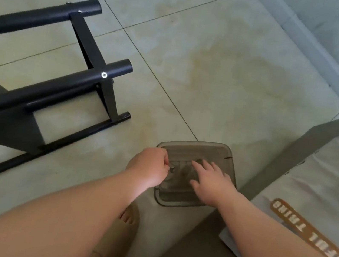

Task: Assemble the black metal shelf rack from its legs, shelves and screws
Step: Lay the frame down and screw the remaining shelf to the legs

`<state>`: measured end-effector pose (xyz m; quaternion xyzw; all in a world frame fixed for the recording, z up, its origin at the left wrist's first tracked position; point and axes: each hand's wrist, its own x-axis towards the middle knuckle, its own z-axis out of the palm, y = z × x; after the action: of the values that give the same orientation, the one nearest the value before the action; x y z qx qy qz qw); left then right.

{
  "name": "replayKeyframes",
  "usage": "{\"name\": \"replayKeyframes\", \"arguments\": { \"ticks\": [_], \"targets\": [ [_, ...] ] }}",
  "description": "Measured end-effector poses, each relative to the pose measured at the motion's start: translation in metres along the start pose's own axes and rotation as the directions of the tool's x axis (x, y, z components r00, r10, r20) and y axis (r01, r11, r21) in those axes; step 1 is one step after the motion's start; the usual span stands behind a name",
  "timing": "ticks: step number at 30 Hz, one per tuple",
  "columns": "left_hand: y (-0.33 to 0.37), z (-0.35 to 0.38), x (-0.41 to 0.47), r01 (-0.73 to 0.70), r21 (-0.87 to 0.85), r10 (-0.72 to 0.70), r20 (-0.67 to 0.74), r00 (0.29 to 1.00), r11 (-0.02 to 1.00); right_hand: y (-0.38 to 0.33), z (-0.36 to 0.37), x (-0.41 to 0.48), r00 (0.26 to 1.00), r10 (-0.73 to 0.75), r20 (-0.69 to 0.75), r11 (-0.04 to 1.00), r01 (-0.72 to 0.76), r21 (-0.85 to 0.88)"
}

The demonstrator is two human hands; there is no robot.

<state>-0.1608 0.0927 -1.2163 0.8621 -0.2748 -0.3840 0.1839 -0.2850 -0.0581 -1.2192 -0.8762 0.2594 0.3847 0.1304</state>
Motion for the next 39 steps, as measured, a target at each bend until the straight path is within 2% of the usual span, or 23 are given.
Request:
{"name": "replayKeyframes", "arguments": {
  "ticks": [3, 6, 9, 12, 17, 20, 22, 24, 26, 29, 30, 31, 33, 35, 39],
  "targets": [
    [0.001, 0.006, 0.004, -0.012, 0.014, 0.012, -0.042, 0.999, 1.0, 0.001, 0.005, 0.006, 1.0, 0.009, 0.015, 1.0, -0.009, 0.023],
    [-0.002, 0.003, -0.002, -0.036, -0.02, 0.037, 0.01, 0.999, 0.999, -0.003, 0.004, 0.004, 1.0, 0.006, -0.001, 0.997, -0.006, 0.072],
    [-0.004, -0.009, -0.015, -0.066, -0.04, 0.069, 0.079, 0.994, 0.997, -0.013, -0.007, -0.007, 0.996, -0.02, -0.092, 0.976, 0.04, 0.215],
    [-0.01, -0.036, -0.032, -0.108, -0.021, 0.109, 0.069, 0.992, 0.994, -0.029, -0.031, -0.023, 0.972, -0.04, -0.232, 0.931, 0.12, 0.344],
    [-0.033, -0.106, -0.069, -0.19, 0.22, 0.218, -0.11, 0.97, 0.957, -0.071, -0.088, -0.05, 0.916, -0.088, -0.391, 0.875, 0.258, 0.409],
    [-0.05, -0.154, -0.097, -0.163, 0.357, 0.26, -0.242, 0.935, 0.92, -0.107, -0.122, -0.063, 0.866, -0.174, -0.468, 0.877, 0.352, 0.325],
    [-0.067, -0.183, -0.119, -0.124, 0.372, 0.252, -0.318, 0.914, 0.92, -0.136, -0.142, -0.072, 0.832, -0.254, -0.493, 0.882, 0.409, 0.235],
    [-0.089, -0.209, -0.143, -0.068, 0.344, 0.202, -0.372, 0.906, 0.936, -0.166, -0.16, -0.079, 0.801, -0.337, -0.495, 0.879, 0.455, 0.139],
    [-0.114, -0.227, -0.166, 0.031, 0.244, 0.077, -0.418, 0.905, 0.969, -0.195, -0.174, -0.083, 0.767, -0.402, -0.5, 0.871, 0.489, 0.049],
    [-0.147, -0.234, -0.196, 0.148, -0.168, -0.209, -0.45, 0.868, 0.975, -0.243, -0.188, -0.086, 0.73, -0.476, -0.491, 0.847, 0.53, -0.034],
    [-0.156, -0.23, -0.204, 0.165, -0.354, -0.316, -0.428, 0.847, 0.921, -0.26, -0.191, -0.087, 0.72, -0.504, -0.477, 0.837, 0.542, -0.067],
    [-0.164, -0.223, -0.211, 0.174, -0.537, -0.423, -0.384, 0.821, 0.826, -0.278, -0.193, -0.086, 0.705, -0.534, -0.467, 0.824, 0.557, -0.102],
    [-0.172, -0.207, -0.221, 0.184, -0.82, -0.606, -0.23, 0.761, 0.542, -0.311, -0.195, -0.084, 0.673, -0.587, -0.45, 0.795, 0.586, -0.159],
    [-0.177, -0.196, -0.226, 0.173, -0.94, -0.688, -0.082, 0.721, 0.294, -0.34, -0.193, -0.081, 0.644, -0.635, -0.427, 0.763, 0.608, -0.219],
    [-0.196, -0.197, -0.223, 0.063, -0.997, -0.734, 0.078, 0.675, -0.048, -0.381, -0.184, -0.069, 0.604, -0.684, -0.409, 0.729, 0.574, -0.373]
  ]
}}
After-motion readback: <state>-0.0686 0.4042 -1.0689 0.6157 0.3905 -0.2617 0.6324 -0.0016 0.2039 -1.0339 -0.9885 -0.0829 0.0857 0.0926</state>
